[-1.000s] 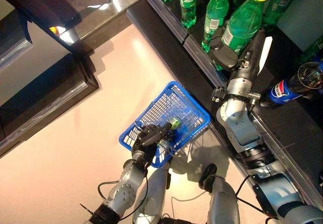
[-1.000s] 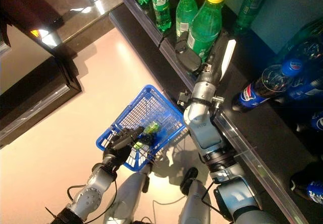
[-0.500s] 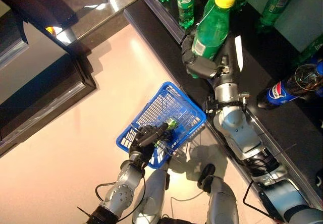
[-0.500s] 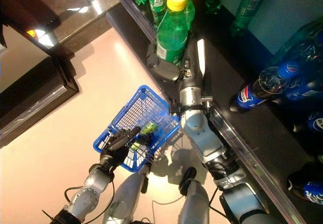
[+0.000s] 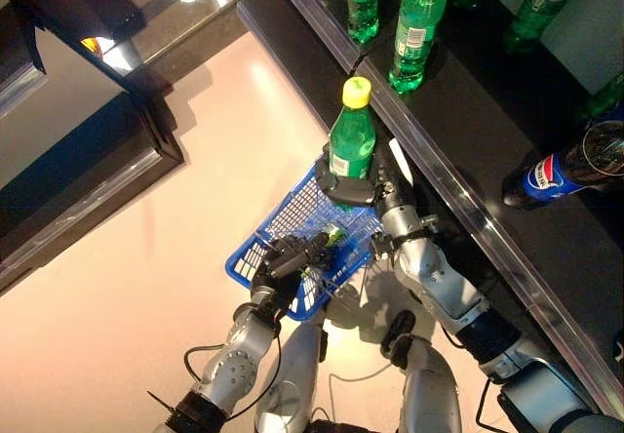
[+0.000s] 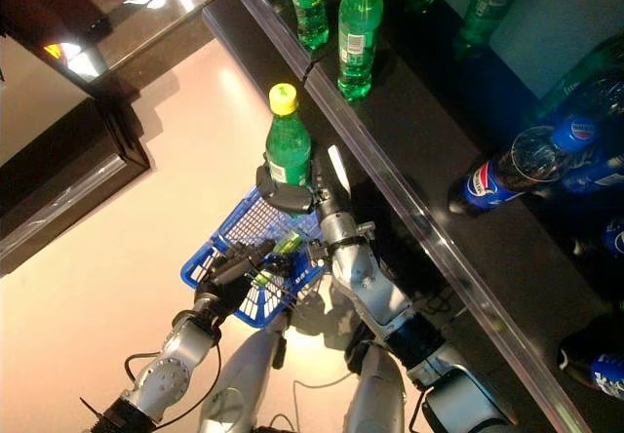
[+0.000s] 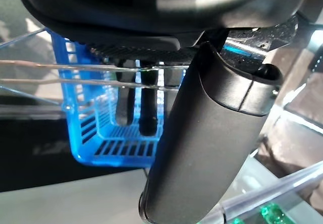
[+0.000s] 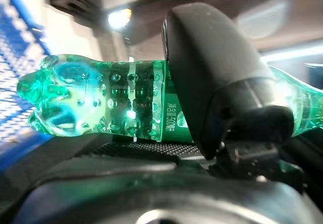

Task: Pick up the drink and place into the basket.

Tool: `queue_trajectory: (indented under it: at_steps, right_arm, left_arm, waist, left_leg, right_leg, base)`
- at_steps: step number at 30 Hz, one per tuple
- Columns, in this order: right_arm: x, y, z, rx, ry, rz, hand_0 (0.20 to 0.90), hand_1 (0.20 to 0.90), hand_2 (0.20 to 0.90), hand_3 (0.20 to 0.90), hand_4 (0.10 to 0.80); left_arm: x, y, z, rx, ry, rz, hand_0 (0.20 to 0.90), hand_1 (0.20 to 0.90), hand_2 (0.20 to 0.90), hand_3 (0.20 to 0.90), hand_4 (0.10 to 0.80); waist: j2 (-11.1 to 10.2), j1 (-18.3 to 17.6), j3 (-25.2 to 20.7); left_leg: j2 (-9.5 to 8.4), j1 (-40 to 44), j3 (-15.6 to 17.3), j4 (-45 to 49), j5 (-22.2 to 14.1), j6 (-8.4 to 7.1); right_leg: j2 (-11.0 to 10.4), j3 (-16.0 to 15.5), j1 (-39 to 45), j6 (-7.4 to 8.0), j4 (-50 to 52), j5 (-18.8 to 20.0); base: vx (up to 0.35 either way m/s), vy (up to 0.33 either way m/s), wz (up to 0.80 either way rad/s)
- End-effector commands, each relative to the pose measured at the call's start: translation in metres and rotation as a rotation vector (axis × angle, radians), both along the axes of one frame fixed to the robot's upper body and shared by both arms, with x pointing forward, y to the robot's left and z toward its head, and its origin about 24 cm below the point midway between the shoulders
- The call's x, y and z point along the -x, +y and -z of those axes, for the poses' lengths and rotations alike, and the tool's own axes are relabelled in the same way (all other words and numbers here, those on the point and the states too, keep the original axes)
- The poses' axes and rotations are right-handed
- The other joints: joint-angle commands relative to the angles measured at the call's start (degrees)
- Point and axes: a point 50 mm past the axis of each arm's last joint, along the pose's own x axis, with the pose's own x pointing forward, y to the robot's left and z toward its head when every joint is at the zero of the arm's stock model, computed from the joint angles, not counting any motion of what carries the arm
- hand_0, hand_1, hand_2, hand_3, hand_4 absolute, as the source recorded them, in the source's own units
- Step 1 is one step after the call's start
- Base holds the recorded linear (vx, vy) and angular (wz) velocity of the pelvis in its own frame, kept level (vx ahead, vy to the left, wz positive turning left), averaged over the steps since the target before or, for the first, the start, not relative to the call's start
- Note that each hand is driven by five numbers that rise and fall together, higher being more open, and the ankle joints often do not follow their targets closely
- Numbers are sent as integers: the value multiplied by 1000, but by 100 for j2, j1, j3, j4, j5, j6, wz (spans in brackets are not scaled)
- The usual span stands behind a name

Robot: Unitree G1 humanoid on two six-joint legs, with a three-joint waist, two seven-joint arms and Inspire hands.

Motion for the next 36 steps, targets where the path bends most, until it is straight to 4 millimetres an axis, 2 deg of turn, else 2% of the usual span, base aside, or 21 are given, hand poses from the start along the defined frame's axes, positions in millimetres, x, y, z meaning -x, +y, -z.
queue_trajectory:
  at_steps: [1,4,6,14,25,29,36]
  right_arm:
    - [14,53,-80,-105,-339,-242,300,300,300,200,100]
    - [5,53,-63,-77,-291,-188,300,300,300,200,100]
    - [1,51,-61,-59,-292,-153,300,300,300,200,100]
    - [-22,45,-68,37,-315,-52,300,300,300,200,100]
    - [-47,43,-67,187,-295,27,300,300,300,200,100]
    - [-53,43,-63,233,-263,51,300,300,300,200,100]
    - [-60,46,-43,303,-150,65,300,300,300,200,100]
  left_arm:
    - [0,-16,-104,158,-542,108,300,300,300,200,100]
    - [-2,-21,-103,164,-537,132,300,300,300,200,100]
    - [-2,-23,-103,167,-537,153,300,300,300,200,100]
    - [-7,-35,-103,183,-535,198,300,300,300,200,100]
    - [-13,-51,-103,208,-535,247,300,300,300,200,100]
    - [-14,-57,-102,220,-532,265,300,300,300,200,100]
    - [-16,-68,-104,235,-540,279,300,300,300,200,100]
  waist:
    - [-169,60,-105]
    - [-143,93,-105]
    - [-129,113,-105]
    - [-82,190,-105]
    - [57,299,-105]
    - [85,323,-105]
    - [101,336,-105]
  left_leg:
    - [-315,-273,230,1049,-972,167]
    - [-337,-351,204,1066,-967,178]
    - [-350,-415,187,1098,-972,188]
    - [-406,-551,133,1165,-975,193]
    - [-474,-700,27,1272,-976,198]
    - [-491,-735,3,1287,-972,198]
    - [-485,-880,0,1312,-953,201]
  right_leg:
    - [-105,342,471,374,-1493,1020]
    - [-132,306,409,379,-1483,1036]
    - [-152,291,349,389,-1459,1050]
    - [-207,265,201,409,-1394,1092]
    - [-295,171,51,428,-1261,1117]
    - [-321,157,3,431,-1215,1117]
    - [-342,173,-188,449,-1141,1144]
  base:
    - [0,0,0]
    - [0,0,0]
    - [4,2,2]
    - [11,11,5]
    - [9,5,5]
    - [16,12,6]
    - [4,12,4]
